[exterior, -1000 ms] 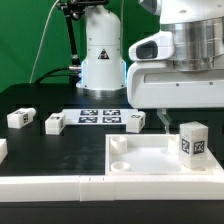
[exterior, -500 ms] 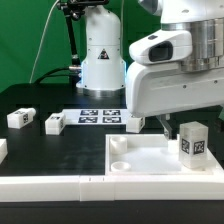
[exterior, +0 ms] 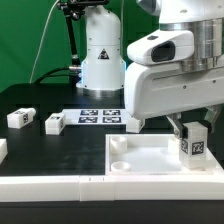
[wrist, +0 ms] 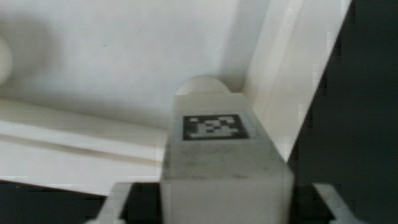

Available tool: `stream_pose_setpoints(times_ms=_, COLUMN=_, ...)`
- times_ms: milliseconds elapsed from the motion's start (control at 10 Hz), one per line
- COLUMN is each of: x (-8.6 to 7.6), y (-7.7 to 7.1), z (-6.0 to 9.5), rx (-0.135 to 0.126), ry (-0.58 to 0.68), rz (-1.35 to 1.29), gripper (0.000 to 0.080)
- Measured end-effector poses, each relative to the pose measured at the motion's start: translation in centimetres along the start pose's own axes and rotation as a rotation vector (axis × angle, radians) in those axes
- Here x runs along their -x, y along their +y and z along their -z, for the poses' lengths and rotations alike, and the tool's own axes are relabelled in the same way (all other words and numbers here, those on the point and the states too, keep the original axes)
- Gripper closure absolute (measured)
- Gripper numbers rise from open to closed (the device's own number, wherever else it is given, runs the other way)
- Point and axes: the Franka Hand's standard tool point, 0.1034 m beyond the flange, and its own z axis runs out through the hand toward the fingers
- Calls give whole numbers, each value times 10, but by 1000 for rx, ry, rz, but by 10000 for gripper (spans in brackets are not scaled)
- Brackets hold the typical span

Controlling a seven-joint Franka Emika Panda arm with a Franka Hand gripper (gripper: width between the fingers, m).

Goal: Assemble one leg

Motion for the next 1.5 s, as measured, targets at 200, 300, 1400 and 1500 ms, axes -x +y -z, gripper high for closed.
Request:
stream_pose_setpoints(times_ms=200, x=0, y=0, z=0, rx=0, ry=0, rz=-16, gripper=508)
stream_pose_setpoints(times_ms=300, x=0, y=0, z=0, rx=0, ry=0, rz=-16, gripper=508)
stream_pose_setpoints(times_ms=1400, x=4, y=2, z=-2, rx=-21, ry=43, rz=-1340, gripper=507)
stream_pose_setpoints(times_ms=1500, x=4, y=1, z=-2, rx=-26, ry=40, rz=-1418, gripper=507)
